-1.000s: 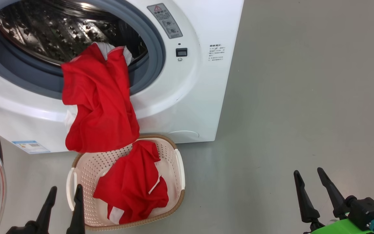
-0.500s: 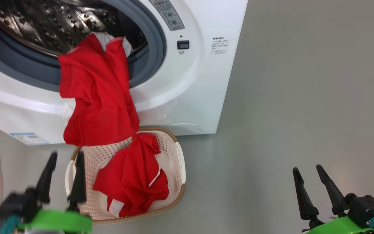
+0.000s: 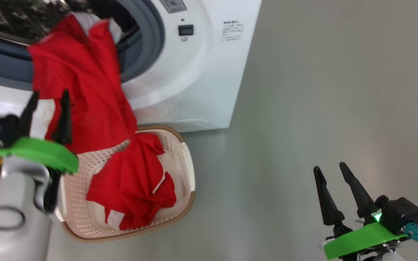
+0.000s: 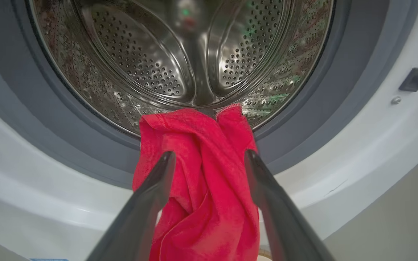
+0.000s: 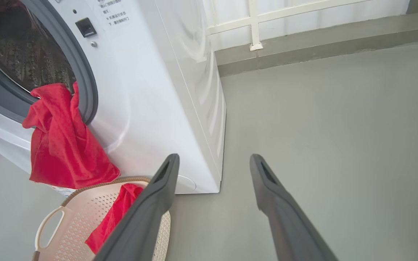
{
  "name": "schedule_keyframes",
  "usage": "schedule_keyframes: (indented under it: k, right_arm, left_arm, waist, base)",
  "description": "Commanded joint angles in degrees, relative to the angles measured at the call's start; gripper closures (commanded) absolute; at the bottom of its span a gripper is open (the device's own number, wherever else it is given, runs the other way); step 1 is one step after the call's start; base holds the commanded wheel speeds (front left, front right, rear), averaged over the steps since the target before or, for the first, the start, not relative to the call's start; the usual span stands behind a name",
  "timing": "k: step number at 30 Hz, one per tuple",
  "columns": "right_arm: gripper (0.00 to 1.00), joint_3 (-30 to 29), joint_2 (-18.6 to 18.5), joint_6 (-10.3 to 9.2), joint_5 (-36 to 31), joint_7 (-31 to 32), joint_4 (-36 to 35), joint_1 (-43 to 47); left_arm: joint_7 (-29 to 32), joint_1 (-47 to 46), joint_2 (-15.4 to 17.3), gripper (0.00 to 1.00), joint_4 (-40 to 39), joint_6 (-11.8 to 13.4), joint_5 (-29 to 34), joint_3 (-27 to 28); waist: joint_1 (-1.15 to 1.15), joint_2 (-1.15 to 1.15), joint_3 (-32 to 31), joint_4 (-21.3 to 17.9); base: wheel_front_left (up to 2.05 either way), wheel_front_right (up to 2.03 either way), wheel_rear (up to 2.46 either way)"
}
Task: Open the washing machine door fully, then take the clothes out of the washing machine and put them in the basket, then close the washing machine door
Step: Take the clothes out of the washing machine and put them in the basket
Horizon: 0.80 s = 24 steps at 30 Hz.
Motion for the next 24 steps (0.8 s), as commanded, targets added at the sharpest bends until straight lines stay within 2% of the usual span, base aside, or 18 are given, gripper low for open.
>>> schedule_keyframes:
  k: [1, 10, 24]
  right_arm:
    - [0.00, 1.80, -0.49, 0.20, 0.48, -0.37, -1.46, -1.46]
    - [0.00, 2.78, -0.49, 0.20, 1.09, -0.37, -2.22, -4.07]
    - [0.00, 4.19, -0.49, 0.20, 1.51, -0.37, -3.24, -6.74]
  left_arm:
    - [-0.31, -2.98, 3.13, 0.00, 0.82, 0.04, -0.88, 0.89]
    - [-0.31, -15.88, 6.51, 0.00, 13.86, 0.04, -4.95, -5.32]
    - [-0.13, -27.91, 9.47, 0.00, 25.97, 0.04, -9.27, -10.69]
  waist:
    - [0.00, 0.00, 2.33, -1.81]
    - [0.00, 0.00, 7.29, -3.06]
    - [0.00, 0.00, 12.70, -4.37]
  base:
    - [0.00, 0.00, 0.00]
    - [0.00, 0.00, 0.00]
    - [0.00, 0.00, 0.00]
